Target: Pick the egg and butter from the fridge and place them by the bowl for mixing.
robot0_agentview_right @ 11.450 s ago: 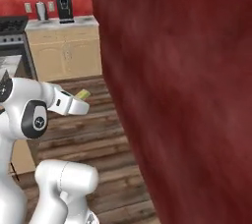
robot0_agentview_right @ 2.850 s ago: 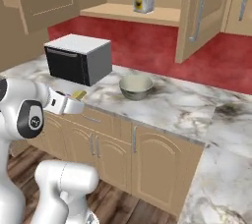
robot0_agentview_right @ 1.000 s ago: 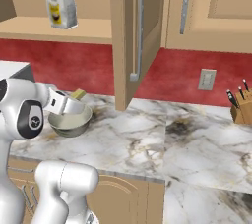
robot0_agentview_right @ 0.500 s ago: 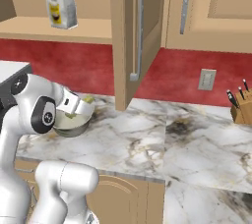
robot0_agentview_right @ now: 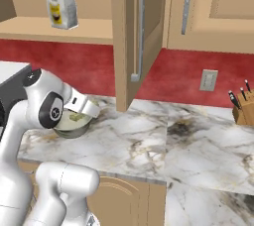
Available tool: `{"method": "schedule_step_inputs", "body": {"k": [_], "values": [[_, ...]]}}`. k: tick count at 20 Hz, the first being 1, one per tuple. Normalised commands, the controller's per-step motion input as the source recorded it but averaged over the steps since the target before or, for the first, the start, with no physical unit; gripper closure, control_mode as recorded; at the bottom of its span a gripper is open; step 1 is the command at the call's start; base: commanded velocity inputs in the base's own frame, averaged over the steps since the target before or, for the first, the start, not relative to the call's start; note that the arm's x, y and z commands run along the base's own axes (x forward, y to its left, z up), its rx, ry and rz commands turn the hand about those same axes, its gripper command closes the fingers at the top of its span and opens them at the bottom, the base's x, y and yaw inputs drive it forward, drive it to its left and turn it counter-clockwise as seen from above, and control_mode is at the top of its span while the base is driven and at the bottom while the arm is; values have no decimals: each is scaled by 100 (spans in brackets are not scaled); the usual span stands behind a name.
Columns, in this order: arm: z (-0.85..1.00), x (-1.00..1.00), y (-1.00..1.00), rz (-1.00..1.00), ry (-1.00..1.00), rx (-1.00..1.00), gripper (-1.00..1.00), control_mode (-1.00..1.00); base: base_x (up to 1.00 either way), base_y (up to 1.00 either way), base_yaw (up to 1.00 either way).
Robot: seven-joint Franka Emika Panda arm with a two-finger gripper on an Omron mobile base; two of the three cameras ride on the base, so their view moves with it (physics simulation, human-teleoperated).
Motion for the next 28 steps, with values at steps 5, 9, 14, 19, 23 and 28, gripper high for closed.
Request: {"method": "schedule_step_inputs", "body": {"k": [5, 9, 14, 19, 23, 28], "values": [[-57, 0, -9, 1, 22, 1, 100, -100, 0, 0, 0], [-53, 11, -11, 2, 21, 2, 100, -100, 0, 0, 0], [-26, 18, -8, 3, 6, 0, 100, -100, 0, 0, 0], [-22, 27, -7, 5, 0, 0, 100, -100, 0, 0, 0], [-44, 50, -12, 11, 0, 7, 100, -100, 0, 0, 0], [-43, 25, -21, 21, 0, 25, 100, -100, 0, 0, 0]]}}
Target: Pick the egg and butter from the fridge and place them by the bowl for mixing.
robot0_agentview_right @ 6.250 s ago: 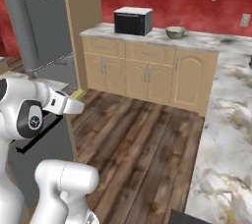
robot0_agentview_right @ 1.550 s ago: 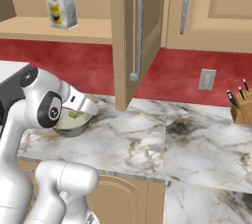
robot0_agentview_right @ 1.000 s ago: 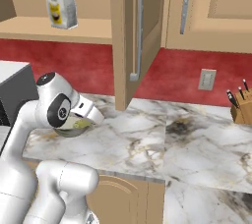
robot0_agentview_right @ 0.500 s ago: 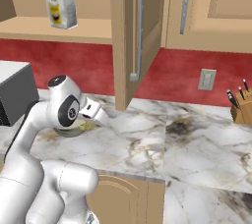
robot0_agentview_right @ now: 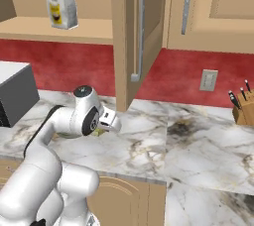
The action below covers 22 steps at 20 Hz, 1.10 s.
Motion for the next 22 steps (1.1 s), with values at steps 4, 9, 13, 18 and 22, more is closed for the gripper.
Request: {"method": "schedule_step_inputs", "body": {"k": [4, 9, 13, 18, 22], "values": [[-18, 21, -3, 12, 0, 14, 100, -100, 0, 0, 0], [-8, 22, 0, 0, 0, 0, 100, -100, 0, 0, 0], [-23, 48, 0, 0, 0, 0, 100, -100, 0, 0, 0], [-28, 68, 0, 1, 1, 0, 100, -100, 0, 0, 0], [-21, 62, -5, 6, 2, 0, 100, -100, 0, 0, 0]]}}
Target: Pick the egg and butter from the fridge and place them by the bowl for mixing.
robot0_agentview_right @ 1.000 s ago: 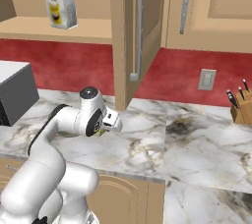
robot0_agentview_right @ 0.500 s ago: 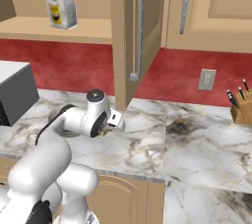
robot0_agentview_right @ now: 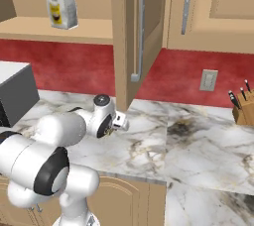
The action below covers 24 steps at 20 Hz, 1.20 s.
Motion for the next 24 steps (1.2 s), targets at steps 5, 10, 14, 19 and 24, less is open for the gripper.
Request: {"method": "schedule_step_inputs", "body": {"k": [5, 10, 14, 19, 24], "values": [[-1, 40, -13, 7, 2, 0, 100, -100, 0, 0, 0], [-13, 18, -2, 8, 0, 0, 100, -100, 0, 0, 0], [-37, 8, 0, 5, 0, 0, 100, -100, 0, 0, 0], [-21, 8, 0, 1, 0, 0, 100, -100, 0, 0, 0], [0, 11, 16, 0, 0, 0, 100, -100, 0, 0, 0]]}}
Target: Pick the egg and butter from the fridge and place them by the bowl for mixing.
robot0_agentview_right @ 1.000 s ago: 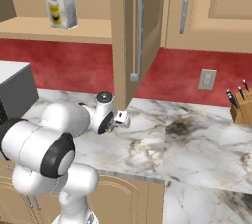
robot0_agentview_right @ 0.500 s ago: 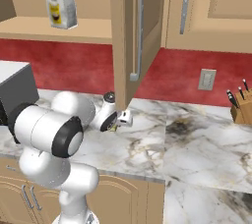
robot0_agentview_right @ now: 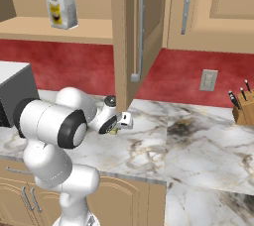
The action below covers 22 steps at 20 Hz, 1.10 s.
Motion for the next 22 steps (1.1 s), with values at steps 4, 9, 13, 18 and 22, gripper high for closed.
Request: {"method": "schedule_step_inputs", "body": {"k": [4, 9, 13, 18, 22], "values": [[0, 25, 31, 0, 0, 0, 100, -100, 0, 0, 0], [0, 4, 5, 0, 0, 0, -100, -100, 0, 0, 0], [0, 0, 0, 0, 0, 0, -100, -100, 0, 0, 0], [26, -12, 12, -1, -5, 0, -100, -100, 0, 0, 0], [86, -88, 21, -9, -4, 1, -100, -100, 0, 0, 0]]}}
